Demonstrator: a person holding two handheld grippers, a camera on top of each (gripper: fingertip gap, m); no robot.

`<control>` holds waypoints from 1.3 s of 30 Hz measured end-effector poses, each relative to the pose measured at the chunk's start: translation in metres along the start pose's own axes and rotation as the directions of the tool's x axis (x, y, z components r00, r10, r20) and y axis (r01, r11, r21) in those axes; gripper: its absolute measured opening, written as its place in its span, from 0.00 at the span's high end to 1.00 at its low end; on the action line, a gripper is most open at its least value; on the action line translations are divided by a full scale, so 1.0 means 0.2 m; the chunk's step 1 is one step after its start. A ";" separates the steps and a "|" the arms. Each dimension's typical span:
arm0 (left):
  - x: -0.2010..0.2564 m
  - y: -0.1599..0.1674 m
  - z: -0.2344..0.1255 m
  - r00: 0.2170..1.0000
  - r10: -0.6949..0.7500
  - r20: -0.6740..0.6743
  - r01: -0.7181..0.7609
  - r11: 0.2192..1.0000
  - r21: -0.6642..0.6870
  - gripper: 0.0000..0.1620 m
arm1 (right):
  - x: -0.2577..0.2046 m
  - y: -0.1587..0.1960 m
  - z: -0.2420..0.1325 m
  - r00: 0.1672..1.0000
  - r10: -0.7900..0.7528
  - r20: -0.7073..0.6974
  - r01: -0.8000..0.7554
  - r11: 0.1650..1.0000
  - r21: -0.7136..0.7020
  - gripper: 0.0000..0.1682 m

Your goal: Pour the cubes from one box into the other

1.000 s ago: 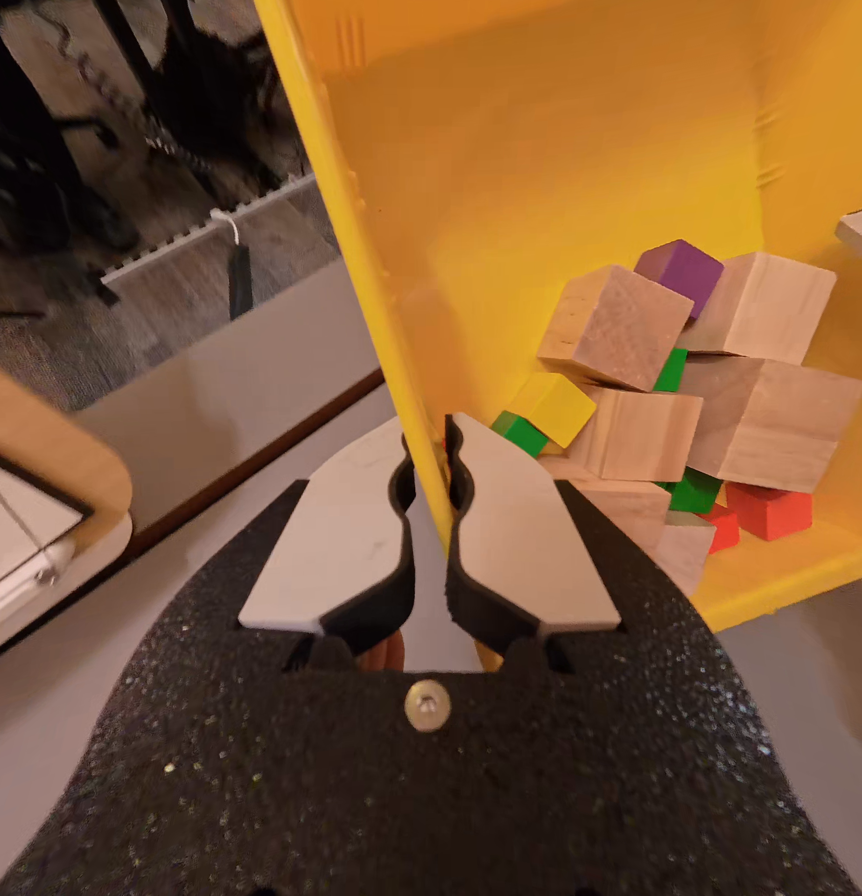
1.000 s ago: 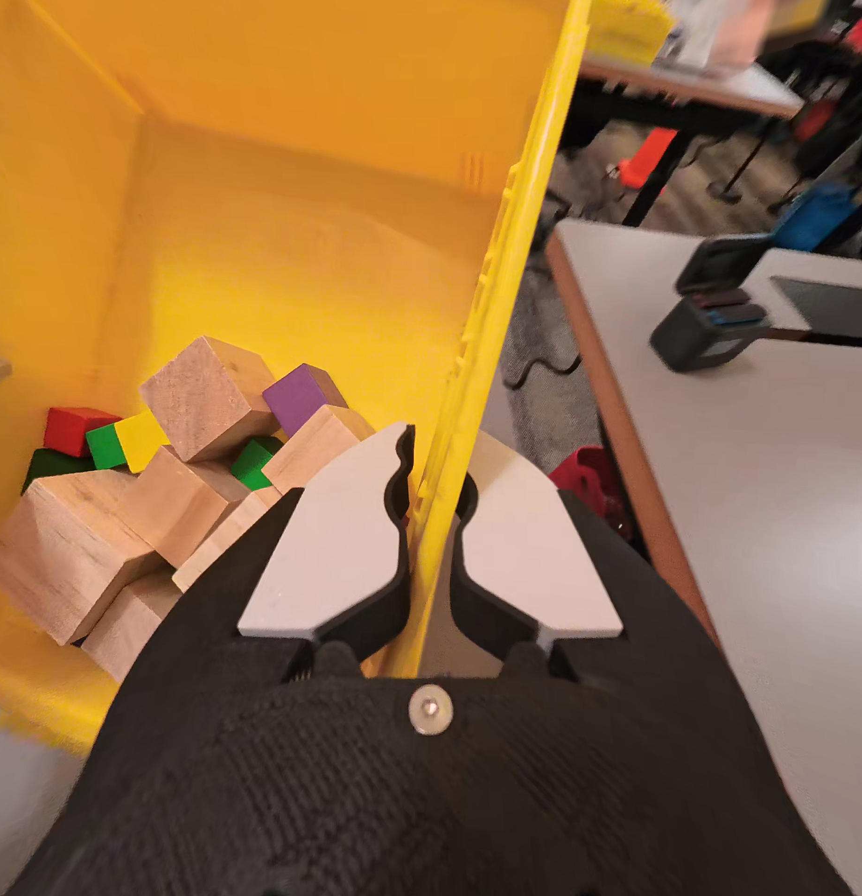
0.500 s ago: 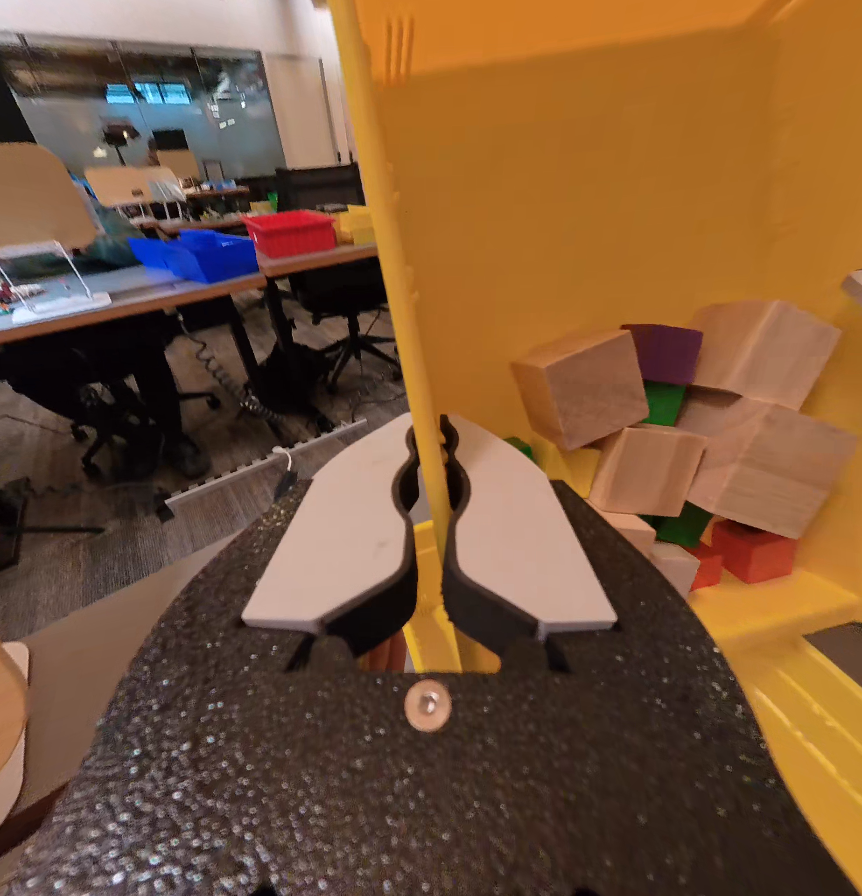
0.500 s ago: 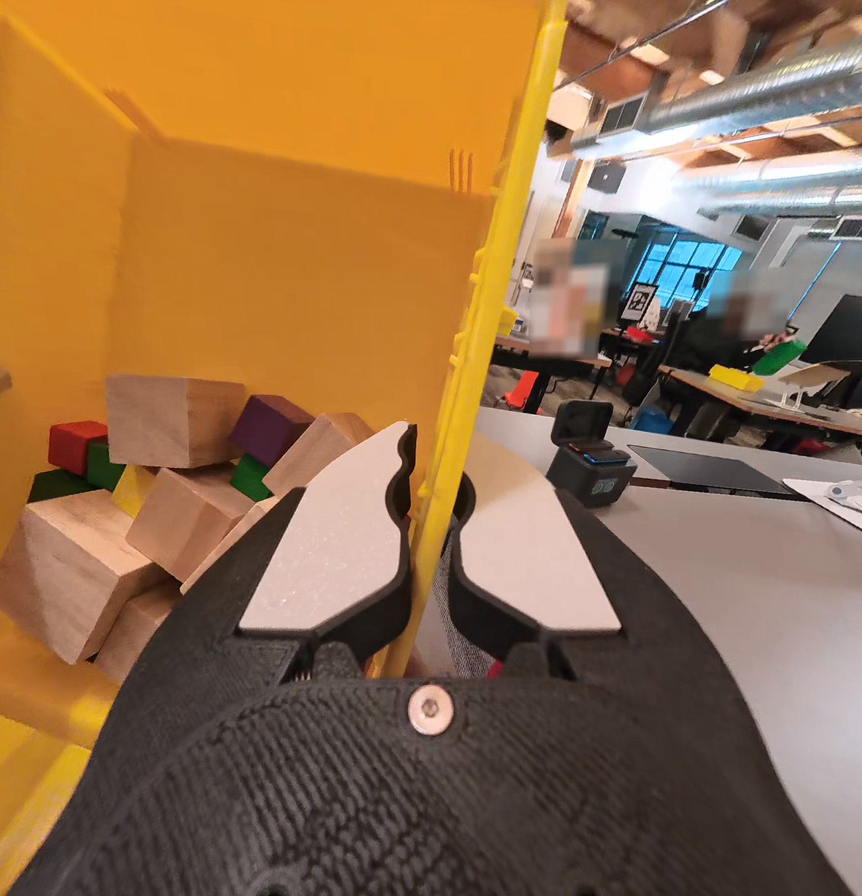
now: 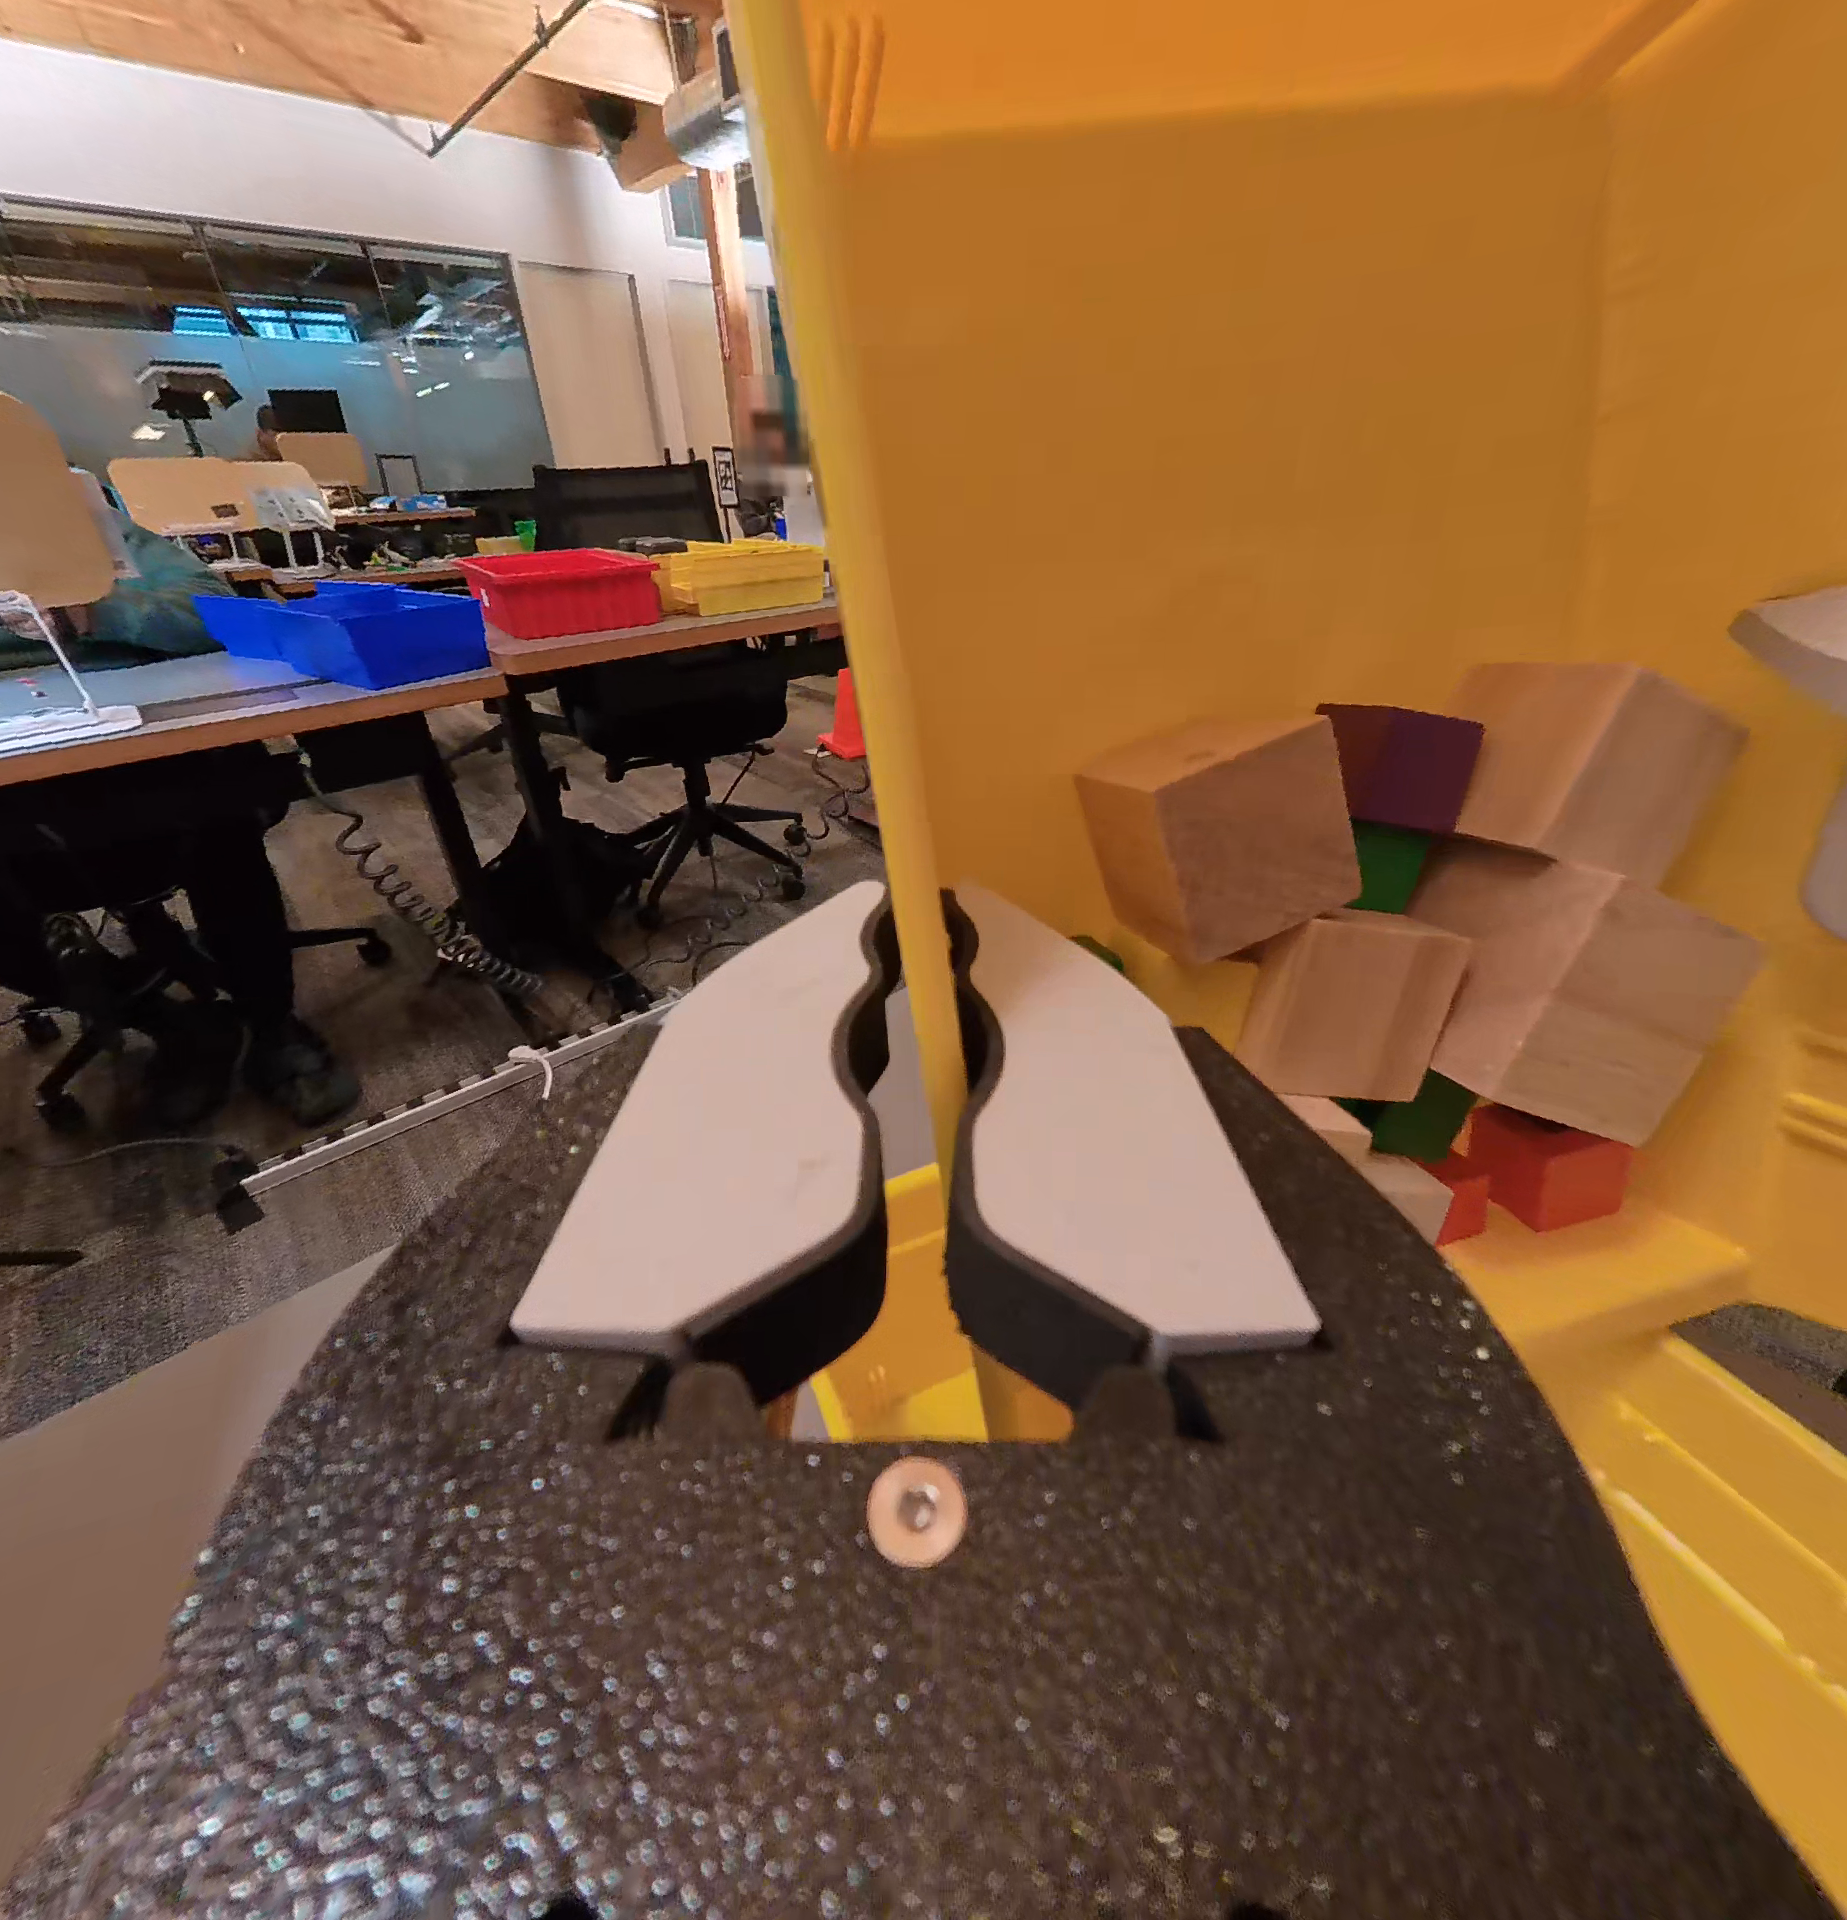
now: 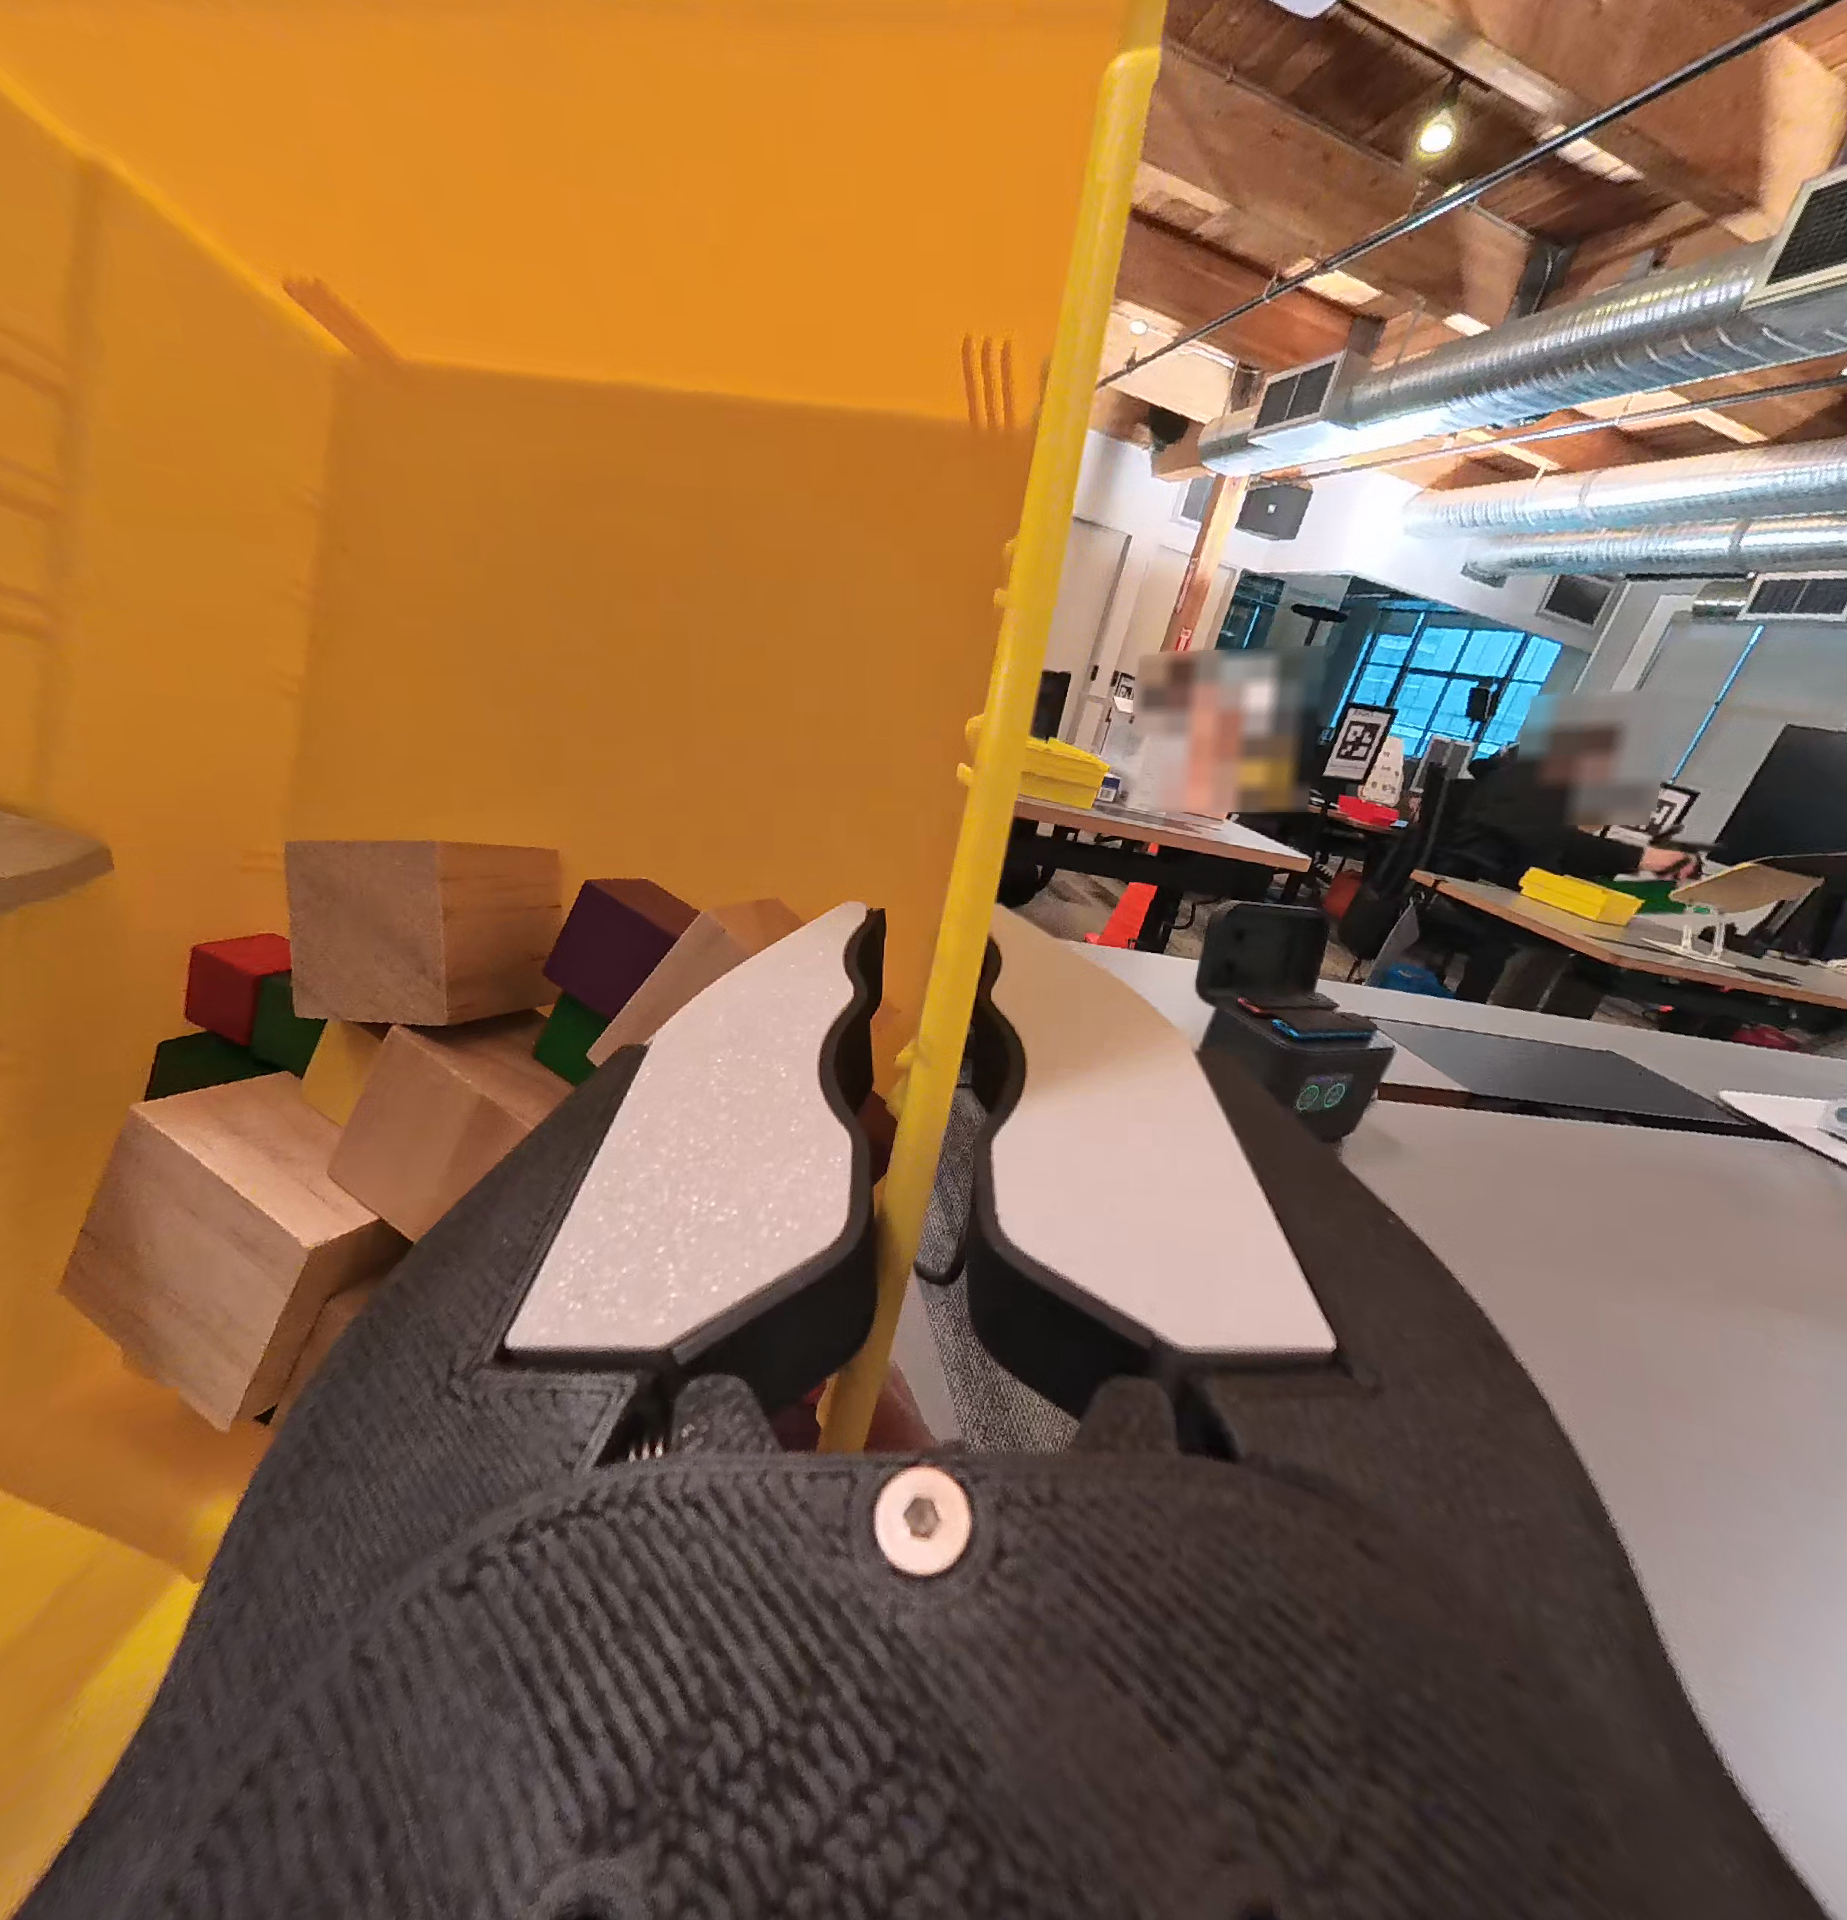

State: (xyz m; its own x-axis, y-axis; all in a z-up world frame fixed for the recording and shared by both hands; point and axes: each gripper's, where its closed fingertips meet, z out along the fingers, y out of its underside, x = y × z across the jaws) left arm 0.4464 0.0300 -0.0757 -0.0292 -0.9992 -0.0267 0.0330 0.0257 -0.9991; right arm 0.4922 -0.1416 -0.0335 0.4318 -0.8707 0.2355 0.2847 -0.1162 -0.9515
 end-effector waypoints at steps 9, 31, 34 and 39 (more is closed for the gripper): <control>0.03 -0.01 -0.01 0.998 -0.029 -0.061 0.022 0.994 -0.109 0.94 | 0.05 0.01 -0.02 0.993 -0.071 -0.095 0.068 0.997 -0.037 0.96; -0.12 -0.09 -0.07 0.980 -0.133 0.150 0.157 0.974 -0.163 1.00 | -0.06 -0.20 -0.03 0.993 -0.099 -0.061 0.100 0.995 0.010 0.95; -0.12 -0.07 -0.07 0.968 -0.189 0.162 0.216 0.963 -0.164 1.00 | -0.06 -0.20 -0.04 0.980 -0.192 -0.056 0.189 0.981 -0.054 0.95; -0.08 -0.11 -0.08 0.973 -0.179 0.147 0.201 0.968 -0.151 0.99 | -0.02 -0.21 -0.09 0.975 -0.176 -0.134 0.161 0.980 -0.115 0.96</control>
State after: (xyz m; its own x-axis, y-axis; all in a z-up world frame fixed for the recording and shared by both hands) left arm 0.4309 0.0456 -0.0540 0.1129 -0.9811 0.1572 -0.1246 -0.1709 -0.9774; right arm 0.4631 -0.1420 0.0013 0.2561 -0.8928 0.3706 0.2503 -0.3090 -0.9175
